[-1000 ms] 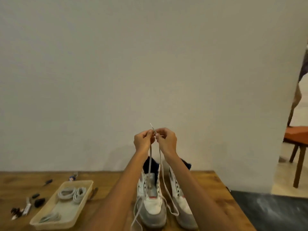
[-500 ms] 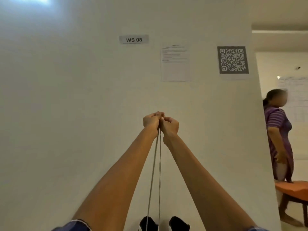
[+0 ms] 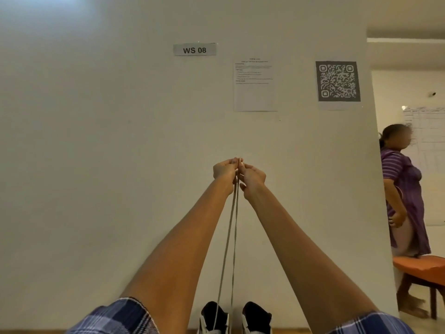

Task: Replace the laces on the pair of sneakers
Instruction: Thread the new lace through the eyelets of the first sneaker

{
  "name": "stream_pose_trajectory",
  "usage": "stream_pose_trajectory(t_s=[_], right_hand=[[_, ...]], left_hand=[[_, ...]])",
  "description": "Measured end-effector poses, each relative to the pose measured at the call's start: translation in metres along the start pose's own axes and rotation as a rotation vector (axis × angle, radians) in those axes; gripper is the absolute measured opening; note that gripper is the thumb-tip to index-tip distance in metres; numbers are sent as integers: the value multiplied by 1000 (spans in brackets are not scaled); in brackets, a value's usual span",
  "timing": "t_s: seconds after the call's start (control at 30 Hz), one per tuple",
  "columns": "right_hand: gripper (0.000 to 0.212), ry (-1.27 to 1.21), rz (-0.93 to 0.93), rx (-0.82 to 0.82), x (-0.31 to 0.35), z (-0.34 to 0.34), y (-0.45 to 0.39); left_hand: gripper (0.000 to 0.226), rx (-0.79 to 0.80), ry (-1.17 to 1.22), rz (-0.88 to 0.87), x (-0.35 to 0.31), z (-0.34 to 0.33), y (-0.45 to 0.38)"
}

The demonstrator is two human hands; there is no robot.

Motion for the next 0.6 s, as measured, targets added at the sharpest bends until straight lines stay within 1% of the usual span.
stream_pose_trajectory(t_s=[0.07,0.13,0.2,0.23,0.3,0.37,0.47,0.53,0.6], right_hand=[[18,-15,-7,0,-3,2,1],[21,-56,-3,-24,-7,11,2],[22,-41,26,-51,-15,26,4],[22,4,39,-54,-20,35,5],[17,137,23,-44,-50,55,10],[12,263,-29,-13,-93,75,18],[8,425,-140,57,-177,105,32],[13,548,-233,117,-241,127,45],[16,687,-314,189,-304,151,63]], left_hand=[[18,-18,39,-19,-1,7,-2],[18,-106,57,-70,-2,25,-1],[20,-220,-24,-137,0,51,0],[22,-263,-88,-162,3,62,0],[24,-314,-235,-151,28,84,-2],[25,-322,-391,-78,71,102,-8],[26,-324,-606,105,163,132,-17],[28,-294,-739,231,229,150,-14],[24,-229,-865,333,292,164,-4]])
Point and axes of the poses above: each hand's wrist, its own y-axis away from the middle knuckle, its own z-axis out of the back of the hand, x = y × z, the point moved 10 cm from there along -y, towards the middle knuckle, and after that the axes turned 8 degrees about z, right-handed, at the moved point
